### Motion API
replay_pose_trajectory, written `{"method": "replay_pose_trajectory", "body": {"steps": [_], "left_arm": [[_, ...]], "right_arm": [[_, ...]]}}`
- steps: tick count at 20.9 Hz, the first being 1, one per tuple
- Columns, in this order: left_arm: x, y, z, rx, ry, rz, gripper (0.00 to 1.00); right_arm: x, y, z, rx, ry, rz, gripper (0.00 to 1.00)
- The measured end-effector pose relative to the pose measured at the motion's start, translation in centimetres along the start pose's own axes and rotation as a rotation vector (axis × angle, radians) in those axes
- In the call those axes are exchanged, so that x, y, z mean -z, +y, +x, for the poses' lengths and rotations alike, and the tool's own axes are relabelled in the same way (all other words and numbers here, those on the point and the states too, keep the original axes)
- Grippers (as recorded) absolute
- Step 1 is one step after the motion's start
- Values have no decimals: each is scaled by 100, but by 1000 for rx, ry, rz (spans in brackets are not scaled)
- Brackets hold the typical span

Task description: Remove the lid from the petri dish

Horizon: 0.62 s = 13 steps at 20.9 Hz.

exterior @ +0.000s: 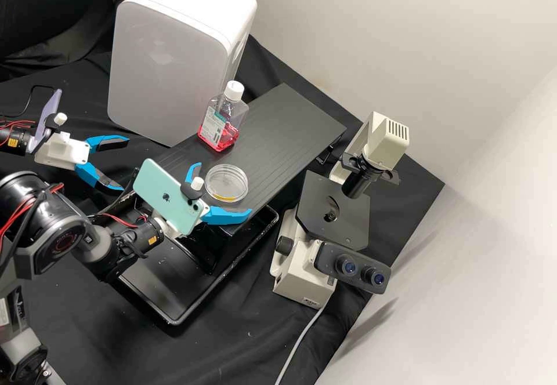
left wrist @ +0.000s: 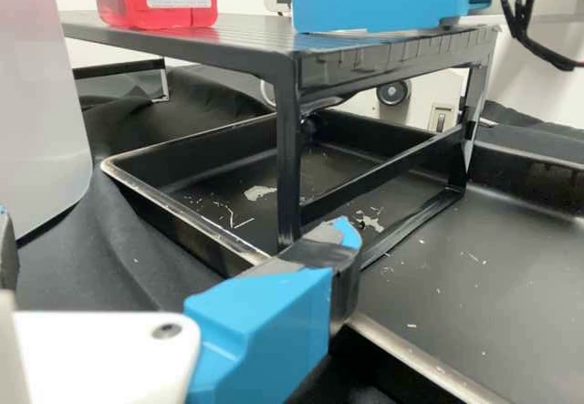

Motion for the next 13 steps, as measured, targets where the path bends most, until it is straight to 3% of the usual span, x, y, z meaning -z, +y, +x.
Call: {"method": "replay_pose_trajectory", "body": {"steps": [2, 8, 13], "left_arm": [[0, 0, 0, 0, 0, 0, 100], [0, 0, 0, 0, 0, 0, 100], [0, 0, 0, 0, 0, 0, 100]], "right_arm": [[12, 24, 33, 2, -10, 2, 100], [75, 108, 151, -40, -12, 4, 100], [115, 76, 188, -36, -14, -6, 100]]}}
